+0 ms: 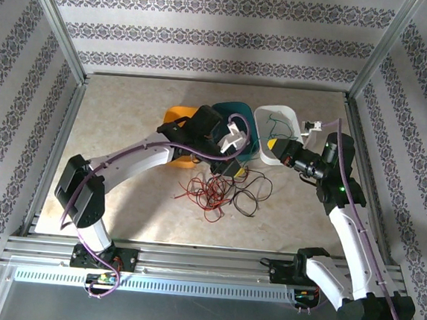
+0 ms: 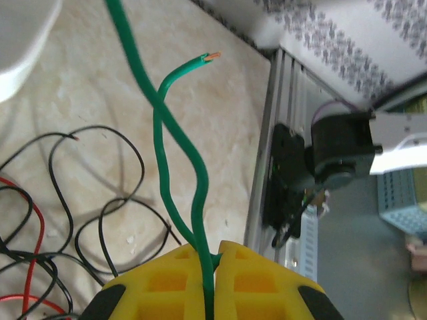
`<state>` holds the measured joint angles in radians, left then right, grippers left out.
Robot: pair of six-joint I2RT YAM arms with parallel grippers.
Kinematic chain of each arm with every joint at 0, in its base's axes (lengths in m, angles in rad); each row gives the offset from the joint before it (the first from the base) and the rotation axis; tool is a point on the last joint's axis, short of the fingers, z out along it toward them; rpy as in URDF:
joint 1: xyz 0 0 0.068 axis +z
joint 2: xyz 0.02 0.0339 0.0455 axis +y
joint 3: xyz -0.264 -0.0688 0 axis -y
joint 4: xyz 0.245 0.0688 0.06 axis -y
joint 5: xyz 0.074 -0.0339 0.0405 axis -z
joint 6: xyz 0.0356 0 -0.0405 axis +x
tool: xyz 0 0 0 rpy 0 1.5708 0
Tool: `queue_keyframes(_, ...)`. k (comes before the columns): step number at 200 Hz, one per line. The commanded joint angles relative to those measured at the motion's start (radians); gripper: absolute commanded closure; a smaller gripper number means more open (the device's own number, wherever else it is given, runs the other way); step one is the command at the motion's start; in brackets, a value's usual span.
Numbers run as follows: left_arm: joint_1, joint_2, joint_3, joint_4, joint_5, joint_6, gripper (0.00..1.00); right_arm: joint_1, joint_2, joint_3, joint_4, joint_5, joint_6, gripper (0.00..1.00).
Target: Untangle the cables
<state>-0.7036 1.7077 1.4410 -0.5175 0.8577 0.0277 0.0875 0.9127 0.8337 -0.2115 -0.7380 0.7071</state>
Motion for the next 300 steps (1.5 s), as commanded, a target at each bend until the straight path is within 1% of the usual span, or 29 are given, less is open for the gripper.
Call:
queue_keyframes(1, -0.029, 0.042, 0.011, -0.328, 0.101, 0.168, 1.00, -0.007, 0.000, 0.063, 0.016, 0.117, -0.074, 1.00)
queue_keyframes(14, -0.032, 0.067, 0.037, -0.361, 0.124, 0.183, 1.00, 0.005, 0.001, 0.073, -0.009, 0.145, -0.094, 1.00)
queue_keyframes(30, -0.033, 0.079, 0.053, -0.364, 0.110, 0.184, 0.85, 0.018, 0.007, 0.077, -0.018, 0.165, -0.104, 1.00)
queue_keyframes(35, -0.033, 0.075, 0.050, -0.350, 0.104, 0.178, 0.77, 0.018, 0.008, 0.076, -0.016, 0.169, -0.102, 1.00)
queue_keyframes(38, -0.033, 0.069, 0.045, -0.333, 0.099, 0.171, 0.68, 0.018, 0.009, 0.075, -0.014, 0.172, -0.099, 1.00)
queue_keyframes(41, -0.032, 0.061, 0.038, -0.311, 0.091, 0.159, 0.58, 0.018, 0.009, 0.074, -0.013, 0.176, -0.095, 1.00)
queue_keyframes(43, -0.031, 0.055, 0.031, -0.293, 0.086, 0.153, 0.53, 0.018, 0.010, 0.072, -0.010, 0.177, -0.093, 1.00)
queue_keyframes(45, -0.031, 0.048, 0.023, -0.273, 0.083, 0.140, 0.46, 0.018, 0.010, 0.071, -0.008, 0.179, -0.091, 1.00)
queue_keyframes(48, -0.030, 0.037, 0.009, -0.240, 0.078, 0.123, 0.41, 0.018, 0.011, 0.069, -0.003, 0.182, -0.088, 1.00)
queue_keyframes(66, -0.011, -0.041, -0.094, 0.004, 0.040, -0.006, 0.23, 0.018, 0.011, 0.054, 0.024, 0.223, -0.067, 1.00)
queue_keyframes(75, 0.010, -0.082, -0.163, 0.159, 0.009, -0.107, 0.19, 0.015, 0.012, 0.044, 0.045, 0.254, -0.056, 1.00)
queue_keyframes(80, 0.026, -0.107, -0.209, 0.276, -0.025, -0.176, 0.17, 0.014, 0.015, 0.037, 0.057, 0.278, -0.049, 1.00)
queue_keyframes(85, 0.040, -0.131, -0.256, 0.372, -0.079, -0.243, 0.15, 0.014, 0.019, 0.032, 0.072, 0.304, -0.044, 1.00)
queue_keyframes(93, 0.065, -0.157, -0.320, 0.517, -0.207, -0.353, 0.13, 0.014, 0.029, 0.026, 0.092, 0.342, -0.040, 1.00)
queue_keyframes(94, 0.069, -0.160, -0.328, 0.517, -0.224, -0.364, 0.12, 0.014, 0.031, 0.025, 0.094, 0.349, -0.040, 1.00)
queue_keyframes(102, 0.093, -0.174, -0.368, 0.592, -0.337, -0.447, 0.11, 0.015, 0.048, 0.022, 0.107, 0.406, -0.035, 1.00)
queue_keyframes(109, 0.110, -0.175, -0.390, 0.622, -0.395, -0.499, 0.11, 0.014, 0.062, 0.019, 0.127, 0.450, -0.034, 1.00)
queue_keyframes(122, 0.115, -0.179, -0.409, 0.630, -0.500, -0.536, 0.11, 0.014, 0.096, 0.022, 0.145, 0.563, -0.028, 1.00)
queue_keyframes(128, 0.115, -0.180, -0.418, 0.636, -0.524, -0.547, 0.10, 0.015, 0.114, 0.024, 0.163, 0.602, -0.032, 1.00)
queue_keyframes(143, 0.114, -0.183, -0.427, 0.638, -0.531, -0.555, 0.10, 0.018, 0.158, 0.031, 0.187, 0.727, -0.016, 1.00)
queue_keyframes(171, 0.115, -0.199, -0.431, 0.617, -0.531, -0.546, 0.09, 0.014, 0.270, 0.040, 0.278, 0.842, 0.041, 1.00)
queue_keyframes(207, 0.115, -0.215, -0.437, 0.613, -0.542, -0.542, 0.08, 0.019, 0.457, 0.090, 0.356, 0.904, 0.130, 1.00)
queue_keyframes(234, 0.115, -0.220, -0.441, 0.612, -0.537, -0.545, 0.07, 0.035, 0.568, 0.147, 0.386, 0.987, 0.163, 1.00)
queue_keyframes(266, 0.115, -0.222, -0.432, 0.587, -0.536, -0.526, 0.06, 0.034, 0.676, 0.219, 0.410, 0.999, 0.185, 1.00)
queue_keyframes(277, 0.115, -0.220, -0.427, 0.583, -0.537, -0.525, 0.06, 0.032, 0.715, 0.246, 0.412, 0.965, 0.189, 0.97)
queue_keyframes(285, 0.115, -0.218, -0.423, 0.580, -0.537, -0.522, 0.06, 0.032, 0.739, 0.262, 0.409, 0.944, 0.192, 0.90)
queue_keyframes(294, 0.115, -0.217, -0.419, 0.580, -0.536, -0.522, 0.05, 0.034, 0.753, 0.272, 0.400, 0.930, 0.196, 0.72)
queue_keyframes(300, 0.115, -0.217, -0.416, 0.578, -0.537, -0.522, 0.05, 0.036, 0.755, 0.273, 0.398, 0.928, 0.192, 0.64)
